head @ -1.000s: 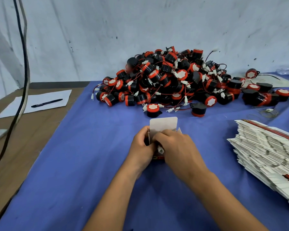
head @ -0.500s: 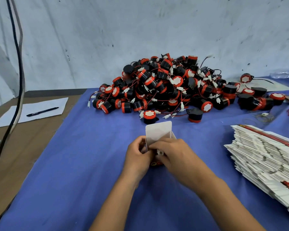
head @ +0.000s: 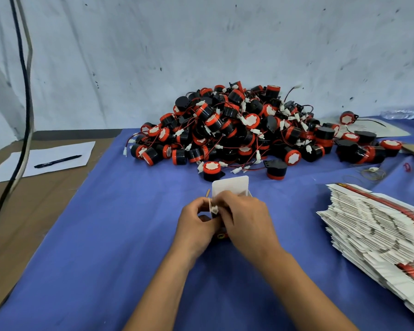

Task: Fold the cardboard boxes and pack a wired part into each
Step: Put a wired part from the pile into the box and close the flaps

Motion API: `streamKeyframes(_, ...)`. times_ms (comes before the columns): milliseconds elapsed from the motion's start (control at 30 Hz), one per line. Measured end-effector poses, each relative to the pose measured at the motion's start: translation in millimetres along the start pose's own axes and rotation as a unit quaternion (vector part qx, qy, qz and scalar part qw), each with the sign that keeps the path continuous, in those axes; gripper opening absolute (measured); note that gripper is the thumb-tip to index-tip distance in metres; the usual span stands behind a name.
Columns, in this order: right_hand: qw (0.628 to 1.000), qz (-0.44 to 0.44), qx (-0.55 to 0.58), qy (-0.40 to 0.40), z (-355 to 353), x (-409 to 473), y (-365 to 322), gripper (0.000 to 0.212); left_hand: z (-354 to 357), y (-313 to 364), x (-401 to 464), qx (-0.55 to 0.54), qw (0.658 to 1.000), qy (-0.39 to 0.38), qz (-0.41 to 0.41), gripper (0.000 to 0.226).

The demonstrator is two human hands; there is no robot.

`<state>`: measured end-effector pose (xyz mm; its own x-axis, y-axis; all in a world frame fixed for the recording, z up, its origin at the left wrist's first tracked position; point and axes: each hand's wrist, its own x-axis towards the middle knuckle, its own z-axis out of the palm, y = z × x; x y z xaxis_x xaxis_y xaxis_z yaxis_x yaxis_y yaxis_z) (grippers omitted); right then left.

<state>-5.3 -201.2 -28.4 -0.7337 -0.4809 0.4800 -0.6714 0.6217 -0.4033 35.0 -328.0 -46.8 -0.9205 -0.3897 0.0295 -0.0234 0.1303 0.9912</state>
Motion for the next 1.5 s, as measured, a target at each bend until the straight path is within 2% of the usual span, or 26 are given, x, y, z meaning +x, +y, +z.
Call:
streamKeyframes(67,0.998,-0.011,-0.055,-0.037,0.2,1.8,0.9,0.018,0.7,-1.9,1.8,-0.007,1.000,-0.002,0.004,0.019)
streamKeyframes(167,0.993,-0.056,-0.053,-0.094,-0.3,0.4,2.9,0.029,2.5,-5.1,3.4,-0.012,1.000,0.005,0.017,0.015)
streamKeyframes(267,0.991,-0.053,0.015,-0.119,-6.3,-0.9,4.2,0.015,6.0,-6.4,2.3,-0.006,0.999,0.022,0.031,0.007)
streamKeyframes(300,0.991,-0.050,0.033,-0.119,-7.1,-1.4,5.3,0.008,7.0,-5.9,1.3,-0.004,0.999,0.021,0.036,0.006)
streamKeyframes(400,0.994,-0.052,0.040,-0.091,-5.9,-5.0,6.1,0.022,7.6,-3.9,-0.9,-0.012,0.999,0.010,0.045,0.013)
streamKeyframes(500,0.996,-0.049,0.067,-0.039,-0.4,-6.2,6.2,0.022,7.4,-3.6,-1.3,-0.001,0.999,0.004,0.047,0.021)
streamKeyframes(633,0.995,-0.018,0.099,-0.003,3.3,-4.9,14.9,0.017,-1.1,-4.2,0.2,-0.006,0.996,-0.075,0.057,0.031)
streamKeyframes(700,0.995,-0.001,0.103,-0.001,1.0,-4.8,16.8,0.012,-5.4,-5.2,0.4,0.004,0.992,-0.112,0.054,0.044)
streamKeyframes(833,0.995,0.014,0.098,0.002,-0.6,-3.2,18.2,0.016,-6.4,-5.2,1.1,0.028,0.992,-0.108,0.058,0.051)
streamKeyframes(933,0.999,-0.036,0.037,-0.011,-0.7,-2.4,22.2,0.017,-8.2,-4.4,1.0,0.028,0.991,-0.116,0.054,0.052)
streamKeyframes(1000,0.996,-0.081,0.003,-0.041,-2.2,-3.5,27.0,0.027,-10.2,-4.7,0.8,0.032,0.991,-0.118,0.057,0.052)
streamKeyframes(1100,0.993,-0.097,-0.008,-0.065,-4.2,-8.0,28.8,0.045,-11.2,-4.9,1.3,0.023,0.991,-0.118,0.058,0.050)
streamKeyframes(1167,0.993,-0.114,0.025,-0.018,-8.6,-10.3,25.4,0.037,-12.3,-5.8,2.2,0.022,0.991,-0.122,0.055,0.049)
streamKeyframes(1233,0.980,-0.140,0.051,0.130,-9.2,-10.2,25.6,0.021,-15.9,-8.0,5.0,0.034,0.991,-0.121,0.051,0.049)
streamKeyframes(1267,0.970,-0.116,0.057,0.207,-9.6,-9.4,27.3,0.020,-18.4,-8.8,6.2,0.040,0.991,-0.120,0.049,0.051)
streamKeyframes(1300,0.960,-0.055,0.077,0.265,-9.4,-8.8,30.3,0.020,-21.0,-9.0,6.1,0.041,0.991,-0.120,0.047,0.053)
streamKeyframes(1333,0.949,0.033,0.121,0.288,-9.6,-8.5,33.0,0.021,-23.3,-9.0,5.9,0.041,0.991,-0.123,0.046,0.055)
streamKeyframes(1367,0.939,0.121,0.187,0.262,-8.8,-7.4,36.1,0.020,-25.3,-9.9,5.9,0.037,0.990,-0.130,0.044,0.057)
streamKeyframes(1433,0.904,0.261,0.321,0.106,-3.7,-5.6,44.4,0.022,-26.9,-11.8,5.7,-0.010,0.987,-0.160,0.022,0.058)
streamKeyframes(1467,0.887,0.286,0.361,0.033,-2.5,-5.3,48.2,0.024,-26.9,-12.3,5.4,-0.065,0.982,-0.177,-0.006,0.057)
streamKeyframes(1500,0.886,0.281,0.368,-0.010,-1.7,-5.1,52.2,0.027,-25.4,-11.8,5.0,-0.124,0.974,-0.186,-0.039,0.055)
